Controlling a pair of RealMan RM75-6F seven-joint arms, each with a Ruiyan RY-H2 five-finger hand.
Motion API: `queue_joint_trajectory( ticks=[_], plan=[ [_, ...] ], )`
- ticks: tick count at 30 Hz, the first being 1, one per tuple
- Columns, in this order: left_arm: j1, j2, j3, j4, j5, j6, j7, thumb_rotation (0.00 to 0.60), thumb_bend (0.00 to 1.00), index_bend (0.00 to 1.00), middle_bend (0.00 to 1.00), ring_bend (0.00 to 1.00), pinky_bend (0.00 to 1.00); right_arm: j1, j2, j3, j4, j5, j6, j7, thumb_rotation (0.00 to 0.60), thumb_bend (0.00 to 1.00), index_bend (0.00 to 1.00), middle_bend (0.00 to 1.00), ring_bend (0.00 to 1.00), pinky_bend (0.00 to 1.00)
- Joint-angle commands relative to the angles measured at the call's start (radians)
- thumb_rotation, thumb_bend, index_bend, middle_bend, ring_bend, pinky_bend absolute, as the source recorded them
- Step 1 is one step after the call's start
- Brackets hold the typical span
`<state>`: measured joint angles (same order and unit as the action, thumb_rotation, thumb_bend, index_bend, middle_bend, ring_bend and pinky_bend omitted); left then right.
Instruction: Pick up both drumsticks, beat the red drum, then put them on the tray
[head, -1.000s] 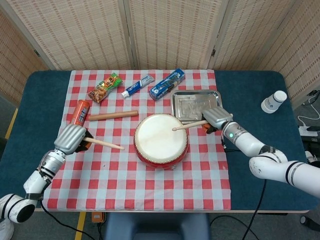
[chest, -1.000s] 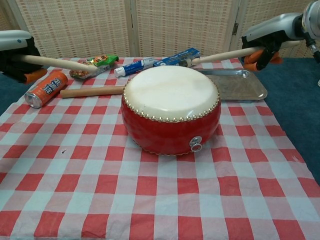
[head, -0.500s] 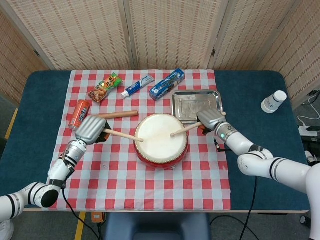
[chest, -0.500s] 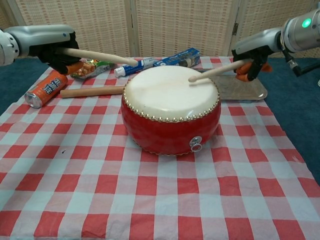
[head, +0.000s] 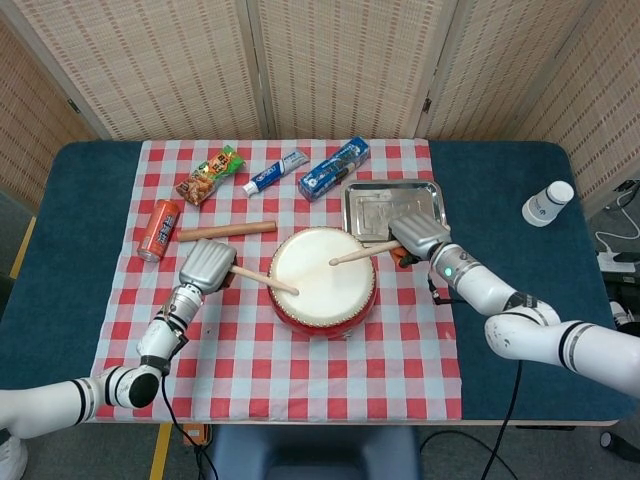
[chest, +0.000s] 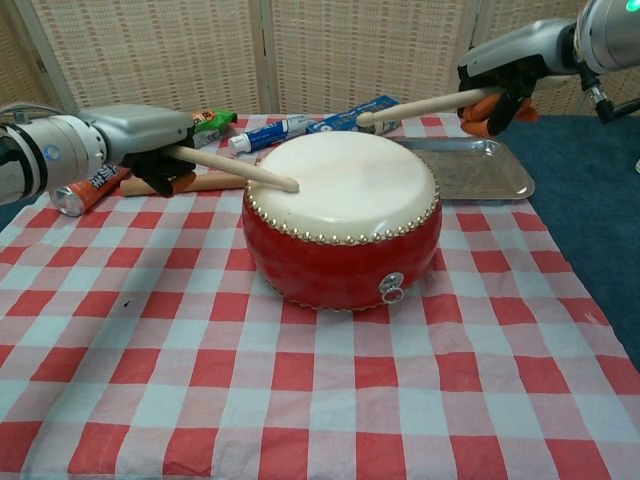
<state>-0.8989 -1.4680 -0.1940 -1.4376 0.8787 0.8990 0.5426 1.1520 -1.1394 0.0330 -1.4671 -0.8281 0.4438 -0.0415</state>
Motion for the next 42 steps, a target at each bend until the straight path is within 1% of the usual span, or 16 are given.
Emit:
queue_joint_trajectory(
  ticks=[1, 4, 7, 11, 13, 15, 17, 19, 25, 27, 28, 30, 33, 36, 39, 42],
  plan=[
    [0.024, 0.072, -0.025, -0.087, 0.02, 0.051, -0.046, 0.6, 0.82, 1.0, 1.0, 0.99, 1.0, 0.033, -0.049, -0.067, 0.058, 0.042, -0.047, -0.059, 0.6, 1.0, 1.0, 0.94, 0.91, 0.8],
    [0.039, 0.117, -0.045, -0.149, 0.029, 0.055, -0.1, 0.6, 0.82, 1.0, 1.0, 0.99, 1.0, 0.054, -0.081, -0.092, 0.081, 0.08, -0.033, -0.088, 0.6, 1.0, 1.0, 0.94, 0.91, 0.8],
    [0.033, 0.119, -0.039, -0.156, 0.03, 0.045, -0.101, 0.6, 0.82, 1.0, 1.0, 0.99, 1.0, 0.049, -0.062, -0.056, 0.039, 0.087, 0.021, -0.069, 0.6, 1.0, 1.0, 0.94, 0.91, 0.8],
    [0.006, 0.055, -0.011, -0.102, -0.004, 0.022, -0.053, 0.6, 0.82, 1.0, 1.0, 0.99, 1.0, 0.028, 0.006, 0.004, -0.046, 0.05, 0.079, -0.035, 0.6, 1.0, 1.0, 0.94, 0.91, 0.8],
    [-0.013, 0.006, 0.012, -0.051, -0.03, 0.012, -0.004, 0.6, 0.82, 1.0, 1.0, 0.99, 1.0, 0.018, 0.034, 0.025, -0.078, 0.033, 0.089, -0.02, 0.6, 1.0, 1.0, 0.94, 0.91, 0.8],
    [-0.028, -0.026, 0.028, -0.015, -0.065, 0.0, 0.038, 0.6, 0.82, 1.0, 1.0, 0.99, 1.0, 0.013, 0.044, 0.031, -0.088, 0.026, 0.087, -0.016, 0.6, 1.0, 1.0, 0.94, 0.91, 0.8],
    [-0.035, -0.039, 0.03, 0.0, -0.098, 0.006, 0.064, 0.6, 0.82, 1.0, 1.0, 0.99, 1.0, 0.014, 0.039, 0.023, -0.079, 0.029, 0.072, -0.024, 0.6, 1.0, 1.0, 0.94, 0.91, 0.8],
    [-0.025, -0.027, 0.016, -0.017, -0.095, 0.037, 0.046, 0.6, 0.82, 1.0, 1.0, 0.99, 1.0, 0.02, 0.018, 0.001, -0.053, 0.04, 0.048, -0.043, 0.6, 1.0, 1.0, 0.94, 0.91, 0.8],
    [0.013, 0.081, -0.03, -0.133, -0.053, 0.077, -0.048, 0.6, 0.82, 1.0, 1.0, 0.99, 1.0, 0.068, -0.084, -0.1, 0.066, 0.12, -0.017, -0.132, 0.6, 1.0, 1.0, 0.94, 0.91, 0.8],
    [0.016, 0.099, -0.039, -0.156, -0.048, 0.075, -0.067, 0.6, 0.82, 1.0, 1.0, 0.99, 1.0, 0.082, -0.104, -0.119, 0.084, 0.144, -0.011, -0.152, 0.6, 1.0, 1.0, 0.94, 0.91, 0.8],
    [0.015, 0.101, -0.041, -0.162, -0.047, 0.072, -0.073, 0.6, 0.82, 1.0, 1.0, 0.99, 1.0, 0.085, -0.106, -0.113, 0.079, 0.153, 0.008, -0.153, 0.6, 1.0, 1.0, 0.94, 0.91, 0.8],
    [0.009, 0.09, -0.036, -0.156, -0.049, 0.066, -0.07, 0.6, 0.82, 1.0, 1.0, 0.99, 1.0, 0.079, -0.089, -0.081, 0.048, 0.156, 0.039, -0.129, 0.6, 1.0, 1.0, 0.94, 0.91, 0.8],
    [-0.013, 0.042, -0.009, -0.114, -0.069, 0.04, -0.033, 0.6, 0.82, 1.0, 1.0, 0.99, 1.0, 0.057, -0.03, -0.021, -0.02, 0.119, 0.073, -0.08, 0.6, 1.0, 1.0, 0.94, 0.91, 0.8],
    [-0.037, -0.016, 0.02, -0.05, -0.102, 0.019, 0.02, 0.6, 0.82, 1.0, 1.0, 0.99, 1.0, 0.043, 0.01, 0.003, -0.058, 0.088, 0.088, -0.065, 0.6, 1.0, 1.0, 0.94, 0.91, 0.8],
    [-0.044, -0.038, 0.029, -0.02, -0.117, 0.041, 0.058, 0.6, 0.82, 1.0, 1.0, 0.99, 1.0, 0.04, 0.016, 0.001, -0.055, 0.086, 0.073, -0.066, 0.6, 1.0, 1.0, 0.94, 0.91, 0.8],
    [-0.031, -0.01, 0.012, -0.054, -0.102, 0.077, 0.039, 0.6, 0.82, 1.0, 1.0, 0.99, 1.0, 0.053, -0.013, -0.031, -0.014, 0.103, 0.039, -0.094, 0.6, 1.0, 1.0, 0.94, 0.91, 0.8]
  ],
)
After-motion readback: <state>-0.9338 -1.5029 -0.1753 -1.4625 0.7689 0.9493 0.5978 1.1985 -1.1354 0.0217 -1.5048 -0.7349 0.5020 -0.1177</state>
